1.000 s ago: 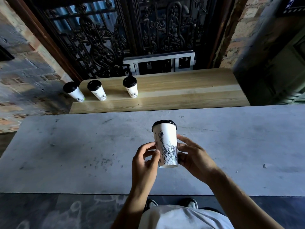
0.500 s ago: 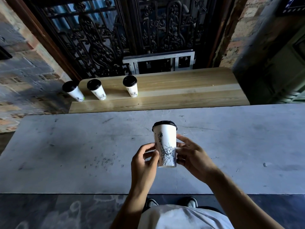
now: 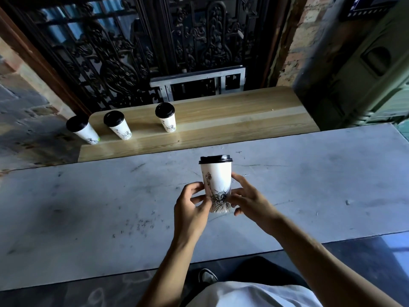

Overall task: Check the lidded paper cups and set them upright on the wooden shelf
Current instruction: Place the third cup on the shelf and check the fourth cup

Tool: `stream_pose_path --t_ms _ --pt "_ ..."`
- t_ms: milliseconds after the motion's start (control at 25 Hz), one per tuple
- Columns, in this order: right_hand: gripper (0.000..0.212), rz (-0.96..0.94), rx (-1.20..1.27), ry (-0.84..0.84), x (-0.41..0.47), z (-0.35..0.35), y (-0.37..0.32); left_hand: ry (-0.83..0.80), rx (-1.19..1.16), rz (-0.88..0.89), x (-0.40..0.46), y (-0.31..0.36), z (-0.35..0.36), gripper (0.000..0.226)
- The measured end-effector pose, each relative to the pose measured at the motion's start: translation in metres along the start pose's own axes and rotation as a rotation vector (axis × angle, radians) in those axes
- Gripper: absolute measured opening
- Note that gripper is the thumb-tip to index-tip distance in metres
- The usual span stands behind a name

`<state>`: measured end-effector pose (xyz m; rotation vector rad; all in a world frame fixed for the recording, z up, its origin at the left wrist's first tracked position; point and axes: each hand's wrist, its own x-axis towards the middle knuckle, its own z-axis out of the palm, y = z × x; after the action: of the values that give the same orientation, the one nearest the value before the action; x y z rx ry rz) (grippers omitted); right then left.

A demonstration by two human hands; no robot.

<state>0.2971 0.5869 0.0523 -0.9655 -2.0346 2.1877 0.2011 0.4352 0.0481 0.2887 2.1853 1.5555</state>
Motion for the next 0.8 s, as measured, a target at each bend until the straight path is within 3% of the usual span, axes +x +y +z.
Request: stream_pose_path --t_ms 160,320,440,560,800 --pt "0.067 -0.061 -0.098 0.055 0.011 0.012 -0.001 -0.042 -0.013 -0.003 0.016 -0.004 -0.011 0.051" --pt "0.069 -0.071 -0.162 0.068 0.032 0.013 -0.009 -0.047 -0.008 -0.007 0.038 0.000 -0.014 0.038" --pt "0.058 -0.071 -0.214 0.070 0.064 0.005 -0.015 -0.043 -0.009 -0.037 0.066 0.004 -0.008 0.035" --pt "0.046 -0.060 -0.275 0.053 0.104 -0.007 -0.023 -0.046 0.011 -0.071 0.104 0.010 0.005 0.041" --pt "0.058 -0.072 -0.341 0.091 0.206 -0.041 -0.048 -0.044 0.042 -0.073 0.202 0.034 0.048 0.051"
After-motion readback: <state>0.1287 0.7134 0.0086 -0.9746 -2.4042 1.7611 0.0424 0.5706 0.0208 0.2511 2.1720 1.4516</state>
